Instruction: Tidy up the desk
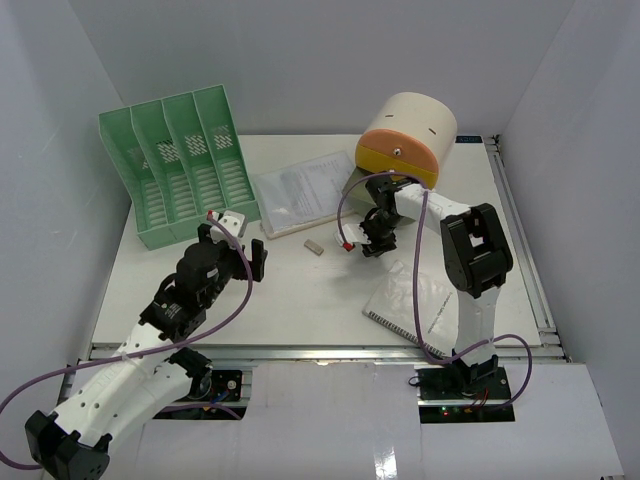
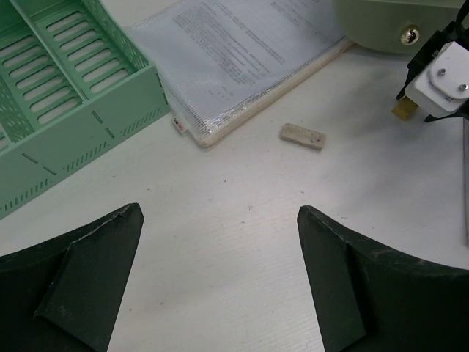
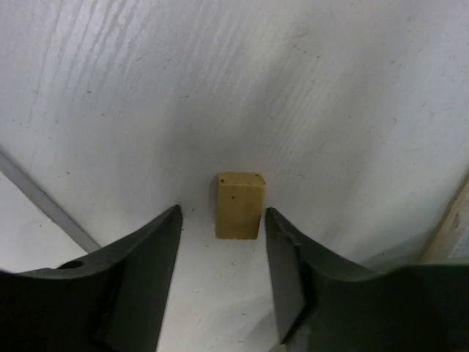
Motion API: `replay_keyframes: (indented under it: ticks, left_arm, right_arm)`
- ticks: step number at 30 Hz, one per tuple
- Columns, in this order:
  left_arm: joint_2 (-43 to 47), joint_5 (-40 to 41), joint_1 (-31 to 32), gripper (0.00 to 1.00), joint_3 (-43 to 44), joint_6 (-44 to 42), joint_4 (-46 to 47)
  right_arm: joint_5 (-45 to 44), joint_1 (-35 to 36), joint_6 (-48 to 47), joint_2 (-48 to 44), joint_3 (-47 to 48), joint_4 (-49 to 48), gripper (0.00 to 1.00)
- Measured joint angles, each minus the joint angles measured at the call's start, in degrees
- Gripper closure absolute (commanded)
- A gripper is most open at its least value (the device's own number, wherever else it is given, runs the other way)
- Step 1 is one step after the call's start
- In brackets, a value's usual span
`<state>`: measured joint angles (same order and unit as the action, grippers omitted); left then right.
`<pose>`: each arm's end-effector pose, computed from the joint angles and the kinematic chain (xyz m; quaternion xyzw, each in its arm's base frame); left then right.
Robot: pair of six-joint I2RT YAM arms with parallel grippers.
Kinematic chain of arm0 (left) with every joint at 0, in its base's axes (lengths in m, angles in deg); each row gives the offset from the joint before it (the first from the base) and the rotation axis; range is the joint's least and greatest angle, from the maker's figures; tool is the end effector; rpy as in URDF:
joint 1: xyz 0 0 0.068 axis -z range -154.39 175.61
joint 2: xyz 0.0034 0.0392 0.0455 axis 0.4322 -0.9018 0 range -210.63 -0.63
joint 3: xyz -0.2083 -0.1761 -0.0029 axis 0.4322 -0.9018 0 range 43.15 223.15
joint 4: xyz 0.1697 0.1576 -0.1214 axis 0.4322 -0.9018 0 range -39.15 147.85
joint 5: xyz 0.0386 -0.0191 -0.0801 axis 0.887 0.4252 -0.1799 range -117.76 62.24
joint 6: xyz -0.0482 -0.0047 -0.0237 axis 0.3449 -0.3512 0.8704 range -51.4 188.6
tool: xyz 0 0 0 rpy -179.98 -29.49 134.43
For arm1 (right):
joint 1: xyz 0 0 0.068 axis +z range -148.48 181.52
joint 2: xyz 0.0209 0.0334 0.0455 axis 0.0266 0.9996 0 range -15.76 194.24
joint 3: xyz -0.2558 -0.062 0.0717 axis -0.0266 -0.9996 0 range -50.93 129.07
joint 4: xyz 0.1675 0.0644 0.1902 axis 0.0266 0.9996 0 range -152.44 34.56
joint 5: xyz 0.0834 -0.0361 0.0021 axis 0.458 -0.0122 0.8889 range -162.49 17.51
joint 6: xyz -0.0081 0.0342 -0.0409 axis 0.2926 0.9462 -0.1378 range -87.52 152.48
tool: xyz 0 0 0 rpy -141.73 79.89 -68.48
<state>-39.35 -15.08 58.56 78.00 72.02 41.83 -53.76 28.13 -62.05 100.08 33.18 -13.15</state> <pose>0.1426 -0.0831 0.2850 0.1460 0.8029 -0.0922 0.5706 0.3452 0.1858 0.1669 -0.8629 0.4723 0.0914 0.1547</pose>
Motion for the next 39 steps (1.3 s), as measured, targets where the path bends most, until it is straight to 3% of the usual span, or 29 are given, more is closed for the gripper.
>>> replay_keyframes:
  ticks: [6, 10, 19, 23, 30, 36, 39]
  left_arm:
    - [0.0, 0.0, 0.0, 0.02, 0.0, 0.2, 0.1]
    - [0.1, 0.9, 0.0, 0.02, -0.8, 2.8, 1.1]
    - [-3.2, -2.5, -1.2, 0.07, -1.7, 10.4, 2.5]
    - [-7.9, -8.0, -2.8, 0.10, -1.7, 14.8, 2.8]
    - [-15.1, -15.2, -3.3, 0.20, -2.7, 26.4, 7.8]
    - [-26.4, -17.2, -3.3, 0.25, -1.3, 37.5, 11.2]
    - [-30.9, -17.0, -3.3, 0.26, 0.5, 42.6, 10.6]
  right_arm:
    - [-1.0, 1.1, 2.6, 0.0, -0.1, -1.3, 0.82]
    - [1.1, 1.2, 5.2, -0.3, -0.3, -1.5, 0.90]
    - [8.8, 0.7, 29.1, -12.8, 0.0, -6.0, 0.87]
    - [5.6, -1.5, 42.3, -21.3, -1.6, -14.2, 0.84]
    - [-9.1, -6.7, 56.2, -26.6, -9.3, -29.2, 0.67]
    - [-16.1, -7.0, 60.9, -21.2, -10.8, -32.8, 0.28]
    - [-17.3, -7.1, 61.8, -20.0, -10.9, -33.0, 0.21]
